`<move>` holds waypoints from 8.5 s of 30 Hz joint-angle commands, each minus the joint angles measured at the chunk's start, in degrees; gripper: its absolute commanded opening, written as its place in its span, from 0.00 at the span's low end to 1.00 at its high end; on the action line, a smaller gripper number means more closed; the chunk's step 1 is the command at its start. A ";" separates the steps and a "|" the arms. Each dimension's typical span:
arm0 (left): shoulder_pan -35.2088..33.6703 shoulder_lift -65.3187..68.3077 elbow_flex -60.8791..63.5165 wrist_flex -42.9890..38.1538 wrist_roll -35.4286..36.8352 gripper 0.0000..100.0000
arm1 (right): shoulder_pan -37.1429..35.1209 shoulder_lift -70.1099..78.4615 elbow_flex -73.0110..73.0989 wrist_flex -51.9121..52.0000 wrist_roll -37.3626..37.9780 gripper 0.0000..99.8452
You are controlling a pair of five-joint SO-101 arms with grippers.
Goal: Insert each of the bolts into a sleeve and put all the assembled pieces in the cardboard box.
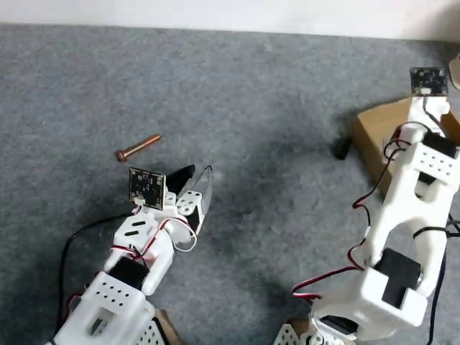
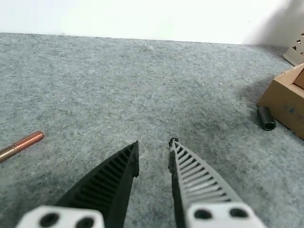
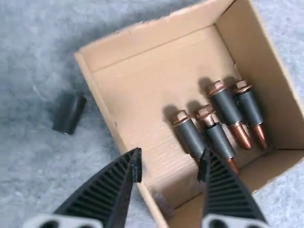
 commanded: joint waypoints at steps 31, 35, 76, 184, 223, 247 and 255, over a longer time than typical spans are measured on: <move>-10.77 0.75 -11.56 18.46 -3.87 0.11 | -16.48 0.22 0.75 4.26 -4.84 0.18; -10.86 0.66 -11.56 18.46 -3.87 0.11 | -16.22 6.46 0.57 1.45 -9.93 0.18; -10.68 0.66 -11.38 18.46 -5.89 0.11 | -11.12 32.48 -17.63 -4.97 -23.74 0.12; -24.04 30.81 -41.54 36.22 4.31 0.10 | -16.04 -11.56 -14.20 31.34 -20.84 0.01; -27.03 30.90 -33.98 31.21 70.15 0.11 | -25.71 -46.11 37.85 10.51 -24.79 0.01; -17.80 30.73 -21.23 15.74 74.29 0.32 | -26.42 -46.55 46.02 1.63 -25.76 0.01; -21.76 31.34 -31.96 32.00 79.12 0.32 | -26.51 -46.55 49.01 -1.45 -25.85 0.01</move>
